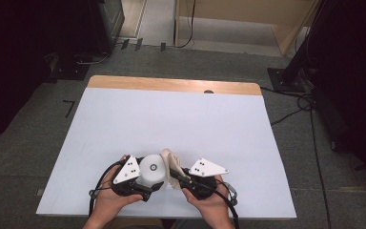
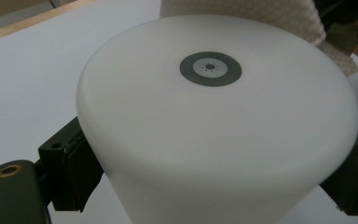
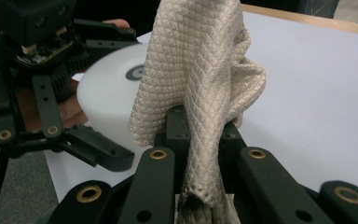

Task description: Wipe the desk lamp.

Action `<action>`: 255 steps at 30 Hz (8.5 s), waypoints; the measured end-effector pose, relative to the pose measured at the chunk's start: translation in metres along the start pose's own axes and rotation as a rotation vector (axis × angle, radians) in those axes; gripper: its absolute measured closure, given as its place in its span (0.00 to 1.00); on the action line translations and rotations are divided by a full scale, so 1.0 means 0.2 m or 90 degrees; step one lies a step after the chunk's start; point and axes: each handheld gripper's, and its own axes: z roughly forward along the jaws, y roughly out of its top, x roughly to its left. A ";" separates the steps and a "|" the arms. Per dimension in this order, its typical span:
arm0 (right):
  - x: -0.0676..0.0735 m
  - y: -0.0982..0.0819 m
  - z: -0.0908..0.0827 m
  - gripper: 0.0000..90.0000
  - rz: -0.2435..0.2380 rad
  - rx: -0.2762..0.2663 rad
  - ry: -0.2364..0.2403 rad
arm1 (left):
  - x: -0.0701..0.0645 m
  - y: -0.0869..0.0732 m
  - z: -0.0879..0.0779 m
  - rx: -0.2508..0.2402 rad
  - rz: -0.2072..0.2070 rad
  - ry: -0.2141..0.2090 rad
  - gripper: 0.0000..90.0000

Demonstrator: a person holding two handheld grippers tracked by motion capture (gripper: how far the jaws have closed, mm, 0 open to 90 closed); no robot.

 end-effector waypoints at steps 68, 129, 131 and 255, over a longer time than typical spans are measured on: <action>-0.06 -0.21 0.13 0.91 0.072 0.102 -0.047 | 0.02 -0.02 0.03 -0.034 -0.026 0.031 0.08; -0.02 -0.23 0.17 0.90 0.023 0.138 -0.091 | -0.03 -0.05 0.07 0.018 -0.036 0.042 0.08; -0.02 -0.23 0.17 0.90 0.029 0.141 -0.085 | -0.03 -0.05 0.07 0.016 -0.038 0.040 0.08; 0.00 -0.03 -0.03 0.89 0.006 0.017 -0.060 | -0.07 0.03 -0.01 -0.025 -0.006 0.010 0.09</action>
